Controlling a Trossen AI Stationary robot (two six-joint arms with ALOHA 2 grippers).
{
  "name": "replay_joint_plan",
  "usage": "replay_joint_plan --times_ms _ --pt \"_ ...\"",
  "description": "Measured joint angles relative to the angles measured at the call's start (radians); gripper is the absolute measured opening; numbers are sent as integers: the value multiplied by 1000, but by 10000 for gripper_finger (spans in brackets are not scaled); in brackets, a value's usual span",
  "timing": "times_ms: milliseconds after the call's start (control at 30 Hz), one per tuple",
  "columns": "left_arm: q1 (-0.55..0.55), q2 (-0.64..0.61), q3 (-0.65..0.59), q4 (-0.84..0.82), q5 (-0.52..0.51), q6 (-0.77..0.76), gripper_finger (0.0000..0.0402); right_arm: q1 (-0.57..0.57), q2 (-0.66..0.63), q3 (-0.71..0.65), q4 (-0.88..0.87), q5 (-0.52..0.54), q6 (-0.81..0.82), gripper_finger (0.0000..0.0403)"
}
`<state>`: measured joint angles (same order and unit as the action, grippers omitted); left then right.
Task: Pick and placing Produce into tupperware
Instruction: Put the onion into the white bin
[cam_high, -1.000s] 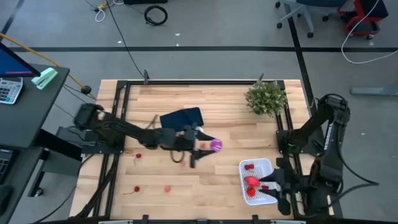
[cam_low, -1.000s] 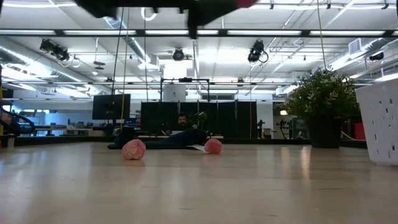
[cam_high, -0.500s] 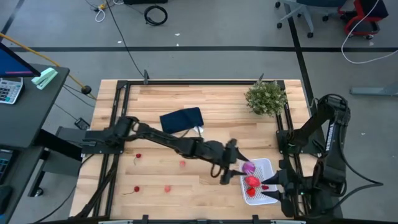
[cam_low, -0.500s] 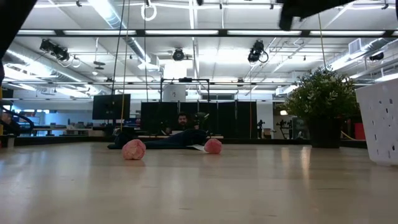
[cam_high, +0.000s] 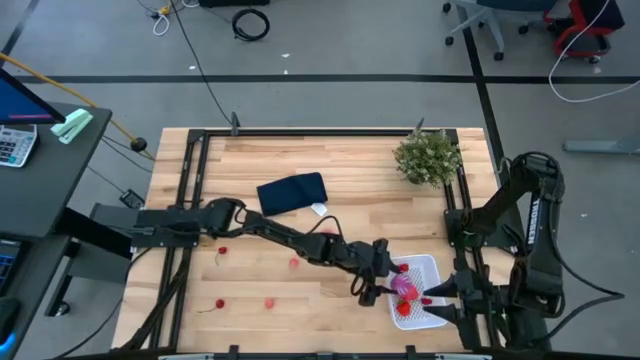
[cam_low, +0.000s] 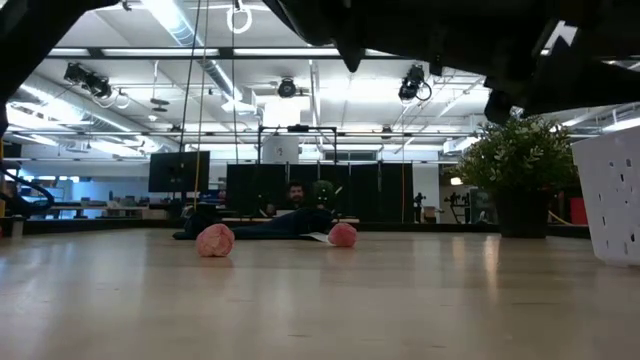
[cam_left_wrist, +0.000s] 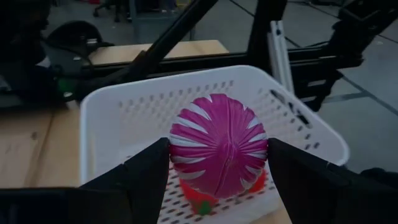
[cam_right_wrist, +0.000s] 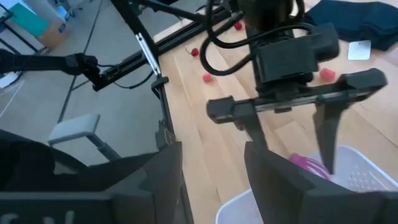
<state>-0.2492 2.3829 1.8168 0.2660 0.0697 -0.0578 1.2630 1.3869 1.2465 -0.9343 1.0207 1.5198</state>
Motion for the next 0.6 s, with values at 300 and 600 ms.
replay_joint_plan --times_ms 300,600 --pt "17 3 0 -16 0 76 270 -30 36 0 56 1 2 183" --pt "14 3 0 -26 0 154 272 -31 81 0 153 -5 2 183"
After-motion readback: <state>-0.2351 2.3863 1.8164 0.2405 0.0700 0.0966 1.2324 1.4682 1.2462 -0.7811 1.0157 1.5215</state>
